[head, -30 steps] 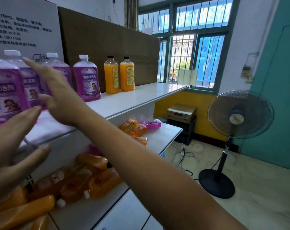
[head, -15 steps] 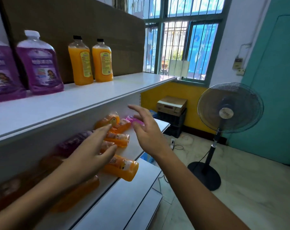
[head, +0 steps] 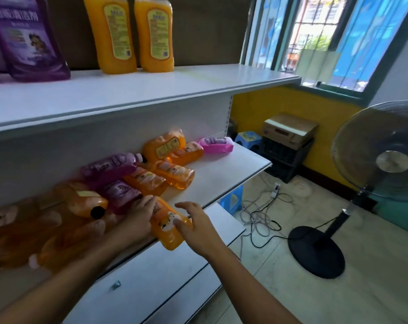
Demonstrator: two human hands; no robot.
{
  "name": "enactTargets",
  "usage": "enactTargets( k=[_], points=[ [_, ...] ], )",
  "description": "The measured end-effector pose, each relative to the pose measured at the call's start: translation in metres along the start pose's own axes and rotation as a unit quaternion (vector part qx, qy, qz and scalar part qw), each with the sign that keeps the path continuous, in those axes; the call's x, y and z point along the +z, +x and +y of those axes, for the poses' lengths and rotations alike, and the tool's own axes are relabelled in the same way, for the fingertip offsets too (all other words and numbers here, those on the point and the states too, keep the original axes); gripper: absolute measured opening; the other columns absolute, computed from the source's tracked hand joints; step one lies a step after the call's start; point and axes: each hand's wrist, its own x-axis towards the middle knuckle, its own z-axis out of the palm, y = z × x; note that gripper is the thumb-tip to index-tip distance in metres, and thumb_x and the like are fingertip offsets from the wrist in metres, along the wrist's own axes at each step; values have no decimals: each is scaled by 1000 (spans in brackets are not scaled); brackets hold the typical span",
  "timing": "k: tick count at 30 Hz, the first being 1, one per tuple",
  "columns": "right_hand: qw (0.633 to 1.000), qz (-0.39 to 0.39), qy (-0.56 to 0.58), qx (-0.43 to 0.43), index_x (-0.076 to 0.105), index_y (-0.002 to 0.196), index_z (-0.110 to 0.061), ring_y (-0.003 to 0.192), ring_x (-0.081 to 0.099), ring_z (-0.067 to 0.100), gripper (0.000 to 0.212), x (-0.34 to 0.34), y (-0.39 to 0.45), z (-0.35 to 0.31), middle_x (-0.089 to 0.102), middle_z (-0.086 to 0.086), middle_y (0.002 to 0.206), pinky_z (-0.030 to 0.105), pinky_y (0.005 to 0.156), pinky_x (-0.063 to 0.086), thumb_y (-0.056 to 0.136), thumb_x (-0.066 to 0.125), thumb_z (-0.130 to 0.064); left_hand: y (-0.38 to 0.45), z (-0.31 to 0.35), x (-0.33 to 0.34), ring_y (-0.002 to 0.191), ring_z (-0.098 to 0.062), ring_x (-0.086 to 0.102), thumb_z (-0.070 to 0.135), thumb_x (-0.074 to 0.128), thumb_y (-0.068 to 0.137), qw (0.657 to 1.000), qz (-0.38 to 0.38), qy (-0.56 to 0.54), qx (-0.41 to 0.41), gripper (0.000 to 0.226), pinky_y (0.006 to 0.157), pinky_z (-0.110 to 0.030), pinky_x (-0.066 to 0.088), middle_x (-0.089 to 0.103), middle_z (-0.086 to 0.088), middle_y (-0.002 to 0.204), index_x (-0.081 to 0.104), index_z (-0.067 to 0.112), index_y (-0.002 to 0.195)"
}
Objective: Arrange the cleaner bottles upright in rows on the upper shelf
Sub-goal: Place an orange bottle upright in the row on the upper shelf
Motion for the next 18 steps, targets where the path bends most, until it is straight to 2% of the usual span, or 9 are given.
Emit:
enactTargets(
  k=[2, 4, 6, 8, 10, 14, 16, 18],
  points=[
    [999, -35, -42, 3, 46, 141, -30, 126, 49, 18, 57, 8, 4, 6, 44, -4, 145, 37, 101, 49, 89, 64, -47, 1, -2, 9, 149, -24, 8, 0, 50, 89, 999, 0, 53, 10, 75, 121, -35, 14, 7, -3, 162, 13, 12, 154],
    [990, -72, -119, 3, 33, 146, -35, 129, 44, 20, 81, 18, 5, 12, 36, -6, 149, 39, 99, 50, 78, 71, -59, 1, -5, 11, 150, -22, 1, -1, 51, 90, 996, -5, 92, 16, 80, 121, -34, 11, 0, 0, 163, 7, 15, 155],
    [980, -83, -180, -2, 19, 149, -39, 129, 42, 23, 97, 28, 5, 20, 31, -5, 150, 40, 94, 50, 72, 75, -60, -1, -5, 13, 150, -22, -3, 0, 54, 89, 996, 2, 85, -3, 86, 121, -38, 13, -6, 3, 163, 3, 19, 155],
    [984, -74, -162, 1, 17, 150, -39, 126, 44, 24, 101, 30, 6, 27, 34, -3, 146, 36, 90, 51, 70, 77, -56, -4, -1, 13, 150, -24, -2, -1, 57, 87, 998, 26, 33, -47, 91, 120, -43, 16, -8, 3, 163, 1, 22, 155],
    [992, -74, -97, 9, 22, 150, -36, 123, 47, 21, 100, 25, 9, 31, 37, -2, 144, 30, 90, 51, 69, 79, -51, -4, 0, 13, 150, -26, 2, -3, 57, 85, 995, 45, -25, -82, 93, 119, -44, 18, -4, 1, 163, 2, 22, 155],
    [998, -60, -23, 16, 28, 150, -33, 115, 46, 12, 97, 6, 1, 44, 38, -6, 137, 16, 84, 47, 71, 81, -48, -5, 1, 27, 146, -25, 23, 3, 61, 87, 986, 81, -127, -78, 87, 116, -42, 30, 16, -4, 160, 10, 21, 154],
    [1000, -23, -14, 7, 30, 149, -33, 112, 45, 8, 96, -2, -2, 50, 38, -11, 129, 10, 78, 43, 70, 82, -47, -9, 13, 32, 139, -17, 36, 13, 66, 90, 959, 92, -262, -55, 85, 108, -37, 41, 31, -2, 155, 12, 28, 154],
    [999, 35, 1, -9, 32, 149, -33, 111, 46, 6, 95, -8, -1, 52, 38, -12, 124, 7, 77, 43, 69, 83, -43, -14, 35, 29, 129, -9, 45, 26, 67, 91, 917, 91, -387, -38, 81, 93, -23, 48, 42, 6, 147, 16, 31, 153]
  ],
)
